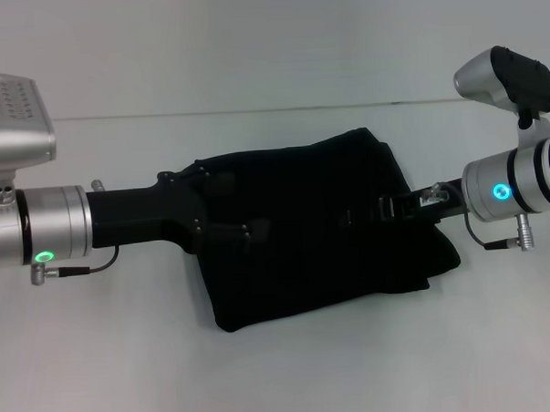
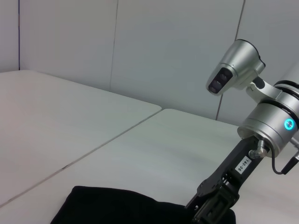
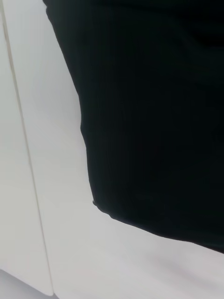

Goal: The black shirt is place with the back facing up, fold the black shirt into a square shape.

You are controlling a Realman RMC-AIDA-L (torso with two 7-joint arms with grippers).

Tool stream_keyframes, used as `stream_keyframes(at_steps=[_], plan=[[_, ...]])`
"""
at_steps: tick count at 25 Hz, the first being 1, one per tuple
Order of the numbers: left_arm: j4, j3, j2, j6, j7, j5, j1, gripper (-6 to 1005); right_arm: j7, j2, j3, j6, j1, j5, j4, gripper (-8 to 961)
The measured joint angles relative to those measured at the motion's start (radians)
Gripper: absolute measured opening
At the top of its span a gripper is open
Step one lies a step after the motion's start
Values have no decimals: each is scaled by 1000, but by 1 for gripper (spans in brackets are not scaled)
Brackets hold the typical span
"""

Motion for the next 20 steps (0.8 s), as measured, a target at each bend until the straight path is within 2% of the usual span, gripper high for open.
stream_keyframes(at_steps=[2, 7, 18, 20], plan=[[0, 0, 0, 0, 0, 0, 0, 951, -1, 0, 0, 2, 0, -1, 0, 791], [1, 0, 0, 0, 0, 0, -1, 952, -9, 1, -1, 42, -4, -2, 0, 576], [-1, 0, 0, 0, 0, 0, 5, 951, -8, 1, -7, 67, -11, -2, 13, 331], [-1, 0, 0, 0, 0, 0, 6, 951, -7, 1, -6, 71, -13, -2, 13, 198]])
